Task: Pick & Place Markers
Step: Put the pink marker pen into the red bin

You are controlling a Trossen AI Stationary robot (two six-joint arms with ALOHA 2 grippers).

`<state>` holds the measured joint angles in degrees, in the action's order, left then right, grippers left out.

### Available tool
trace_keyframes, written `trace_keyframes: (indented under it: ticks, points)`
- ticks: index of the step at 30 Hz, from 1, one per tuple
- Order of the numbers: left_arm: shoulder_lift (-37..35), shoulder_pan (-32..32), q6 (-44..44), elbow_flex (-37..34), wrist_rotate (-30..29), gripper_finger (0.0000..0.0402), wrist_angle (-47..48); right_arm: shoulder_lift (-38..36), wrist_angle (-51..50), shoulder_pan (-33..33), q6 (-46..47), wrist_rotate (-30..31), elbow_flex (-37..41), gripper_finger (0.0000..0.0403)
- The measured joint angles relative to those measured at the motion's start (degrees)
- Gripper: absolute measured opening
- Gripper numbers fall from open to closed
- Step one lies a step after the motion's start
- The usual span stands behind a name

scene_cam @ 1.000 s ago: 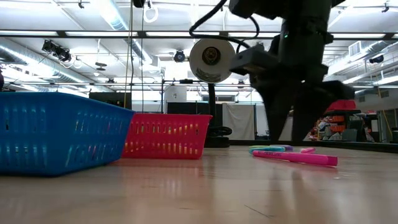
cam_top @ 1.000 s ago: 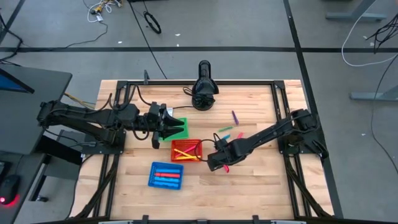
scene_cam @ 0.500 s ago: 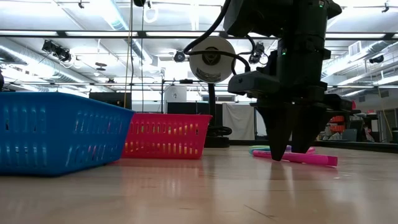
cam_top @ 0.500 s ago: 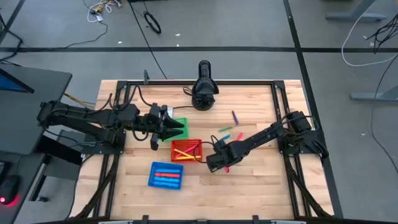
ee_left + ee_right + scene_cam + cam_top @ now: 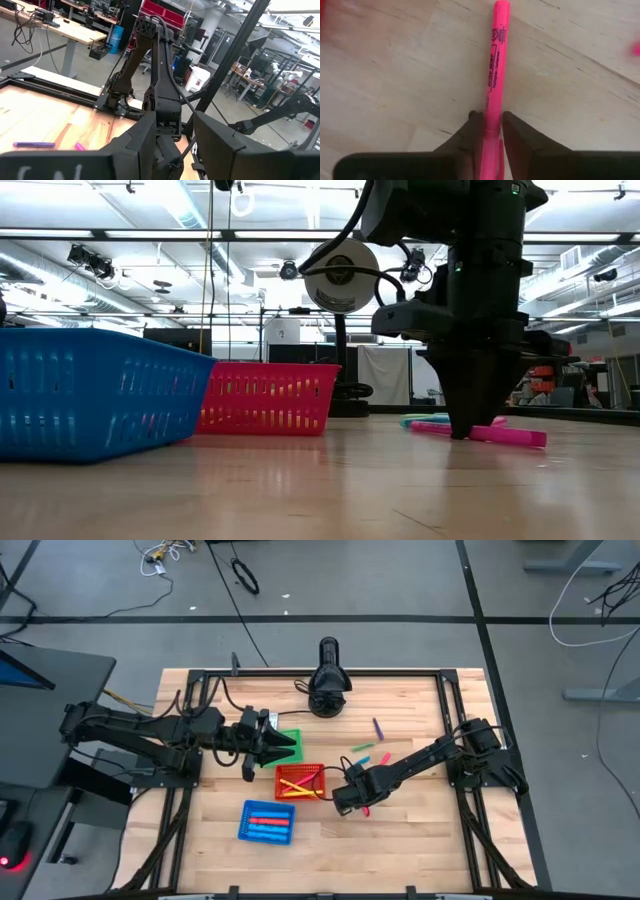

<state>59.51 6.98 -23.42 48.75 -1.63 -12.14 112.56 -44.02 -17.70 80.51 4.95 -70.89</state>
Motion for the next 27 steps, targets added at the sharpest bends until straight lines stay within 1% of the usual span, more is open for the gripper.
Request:
trace_keyframes:
  ticks: [11,16,19,27]
  points:
    - [0.0,0.0,0.0,0.0,0.0,0.0138,0.0,-0.1,-0.4,-0.1,-0.9,1.0,0.0,0.0037]
    - [0.0,0.0,0.0,0.0,0.0,0.0138,0.0,-0.9,-0.5,-0.1,-2.6,1.5,0.2,0.0034]
    - [0.0,0.0,0.1,0.0,-0.1,0.0138,-0.1,-2.6,-0.7,0.0,-4.1,2.0,0.4,0.0033]
    - [0.0,0.0,0.1,0.0,-1.8,0.0138,-0.1,-10.1,-2.3,0.2,-6.2,3.6,0.3,0.0032]
